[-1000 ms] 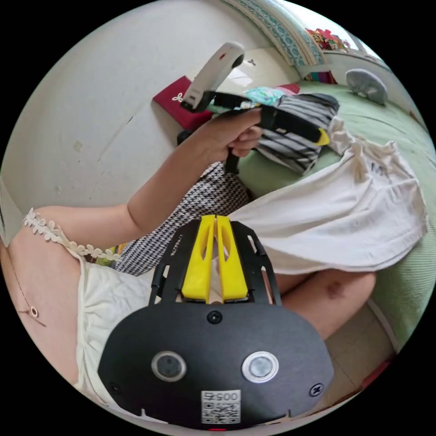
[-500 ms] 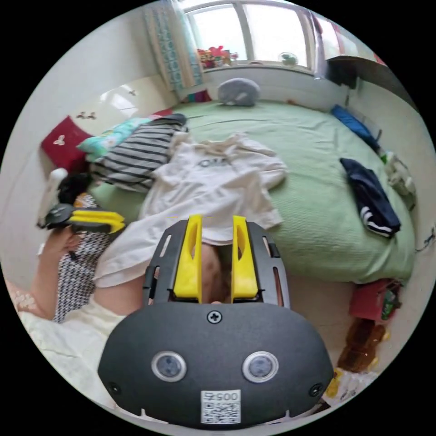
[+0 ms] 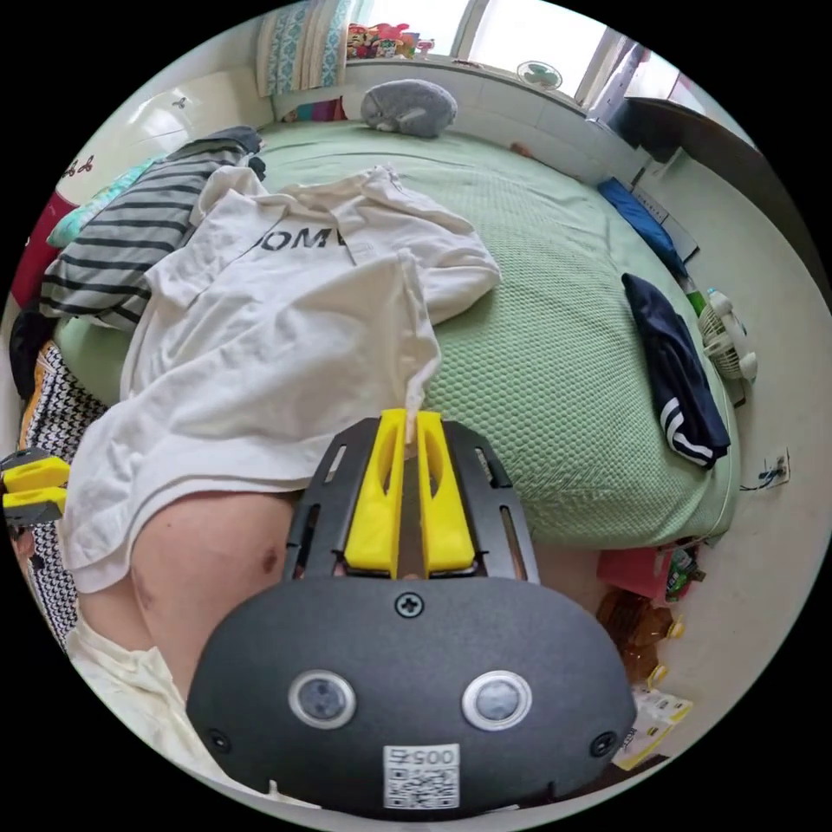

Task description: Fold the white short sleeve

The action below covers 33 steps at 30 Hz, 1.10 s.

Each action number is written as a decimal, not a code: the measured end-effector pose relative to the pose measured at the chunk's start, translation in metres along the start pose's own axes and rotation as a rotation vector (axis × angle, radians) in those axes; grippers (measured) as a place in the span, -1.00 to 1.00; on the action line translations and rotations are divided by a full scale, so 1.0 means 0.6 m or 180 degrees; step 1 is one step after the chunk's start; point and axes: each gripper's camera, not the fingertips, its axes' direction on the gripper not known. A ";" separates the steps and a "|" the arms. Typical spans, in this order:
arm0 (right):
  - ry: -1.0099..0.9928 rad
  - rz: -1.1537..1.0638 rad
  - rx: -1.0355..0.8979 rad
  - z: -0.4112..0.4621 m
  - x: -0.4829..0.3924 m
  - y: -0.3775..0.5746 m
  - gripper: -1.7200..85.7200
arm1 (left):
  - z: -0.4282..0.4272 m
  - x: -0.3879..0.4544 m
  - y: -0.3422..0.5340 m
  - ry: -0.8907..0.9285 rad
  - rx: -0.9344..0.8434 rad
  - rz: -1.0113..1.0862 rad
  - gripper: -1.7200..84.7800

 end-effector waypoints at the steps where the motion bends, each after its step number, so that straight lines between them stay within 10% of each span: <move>1: -0.0113 0.0029 0.0081 -0.017 -0.004 0.007 -0.98 | 0.001 -0.003 -0.001 0.0030 -0.0016 0.0029 -0.80; 17: -0.0004 0.0419 0.0997 -0.377 0.024 0.175 -0.99 | -0.109 -0.019 0.023 0.0191 0.0248 0.0252 -0.96; 26: -0.0016 0.0558 -0.0119 -0.294 0.036 0.194 -0.95 | -0.051 -0.042 0.024 0.0513 -0.0231 0.0118 -0.94; 33: 0.0031 0.0338 0.0572 -0.293 0.033 0.094 -0.75 | -0.079 -0.100 -0.047 0.0296 0.0286 -0.0112 -0.86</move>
